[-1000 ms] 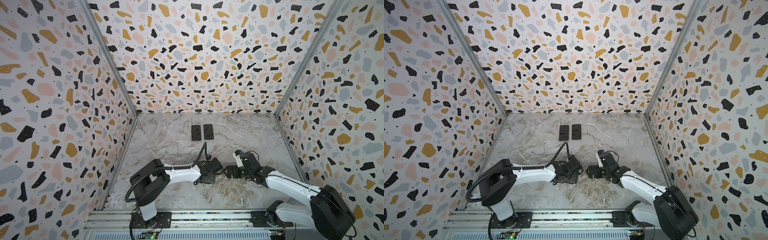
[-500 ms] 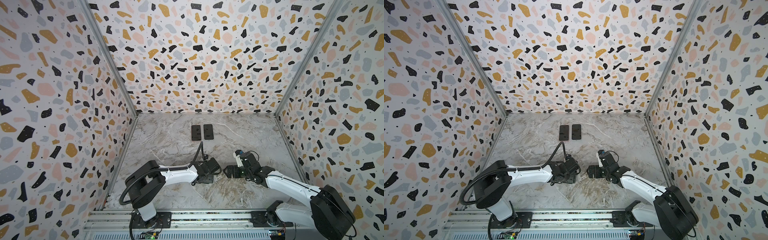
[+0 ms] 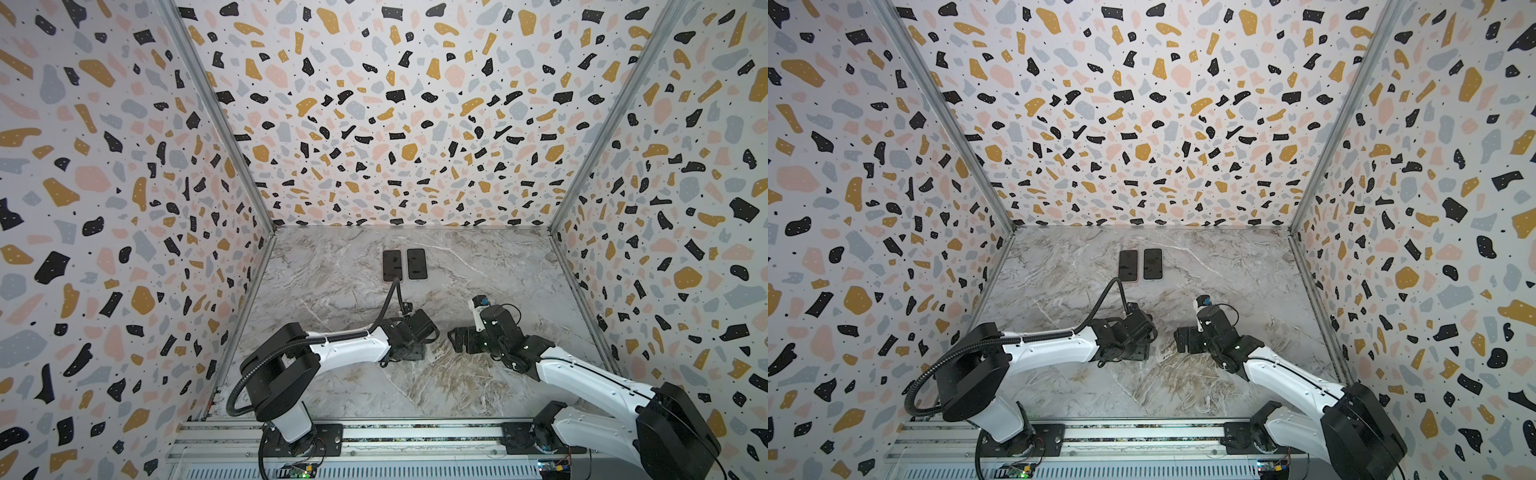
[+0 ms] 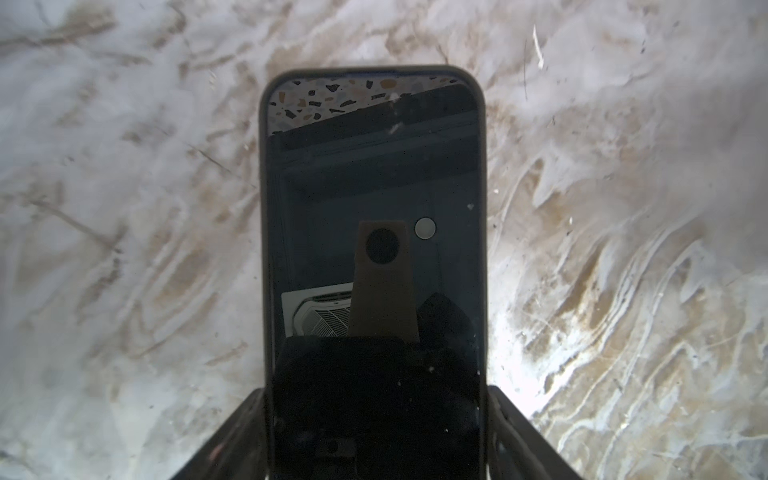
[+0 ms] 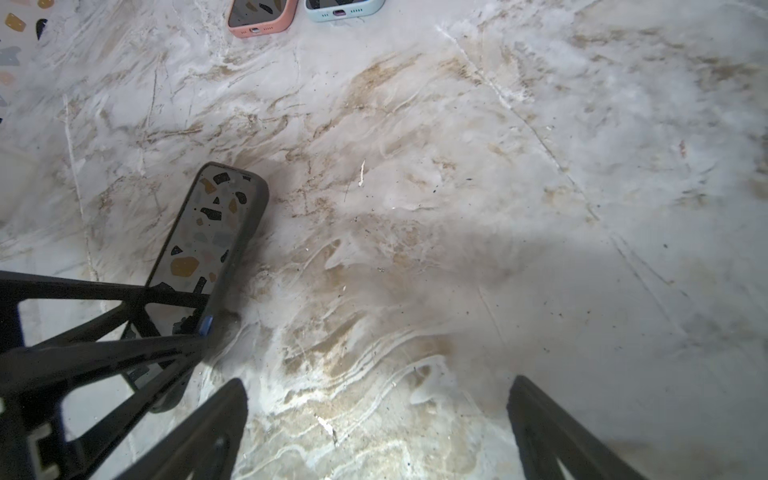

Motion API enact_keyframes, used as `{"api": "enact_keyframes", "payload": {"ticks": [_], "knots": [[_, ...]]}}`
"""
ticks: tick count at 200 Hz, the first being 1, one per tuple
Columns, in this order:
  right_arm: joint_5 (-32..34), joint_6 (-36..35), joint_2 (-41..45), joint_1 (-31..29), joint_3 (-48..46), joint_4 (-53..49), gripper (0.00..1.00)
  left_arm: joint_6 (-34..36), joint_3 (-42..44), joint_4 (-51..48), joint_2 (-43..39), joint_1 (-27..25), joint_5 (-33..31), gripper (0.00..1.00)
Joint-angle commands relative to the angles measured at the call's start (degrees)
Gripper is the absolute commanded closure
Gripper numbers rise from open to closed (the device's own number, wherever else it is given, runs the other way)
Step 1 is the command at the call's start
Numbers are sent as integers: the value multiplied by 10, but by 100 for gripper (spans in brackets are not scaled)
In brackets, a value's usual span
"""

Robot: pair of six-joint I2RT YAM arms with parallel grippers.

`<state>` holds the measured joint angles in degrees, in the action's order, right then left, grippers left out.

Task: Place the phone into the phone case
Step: 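Carry the cased phone with the left gripper beside the pink-cased phone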

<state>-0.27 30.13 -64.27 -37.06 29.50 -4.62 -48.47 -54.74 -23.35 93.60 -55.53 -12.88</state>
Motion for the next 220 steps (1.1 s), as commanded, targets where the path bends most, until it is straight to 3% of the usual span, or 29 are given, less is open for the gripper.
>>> {"api": "enact_keyframes", "payload": {"ticks": [1,43,97,220], "knots": [[10,-2,-10,-3,19,-8,1,15,-6,-4,-21,11,-25,51],[3,-5,-30,-6,34,-15,1,36,-15,-13,-18,44,-17,51],[37,-24,-49,-10,74,27,1,89,-86,-51,22,88,-25,51],[11,-68,-238,-6,258,85,1,277,-301,-126,138,268,-44,54]]}}
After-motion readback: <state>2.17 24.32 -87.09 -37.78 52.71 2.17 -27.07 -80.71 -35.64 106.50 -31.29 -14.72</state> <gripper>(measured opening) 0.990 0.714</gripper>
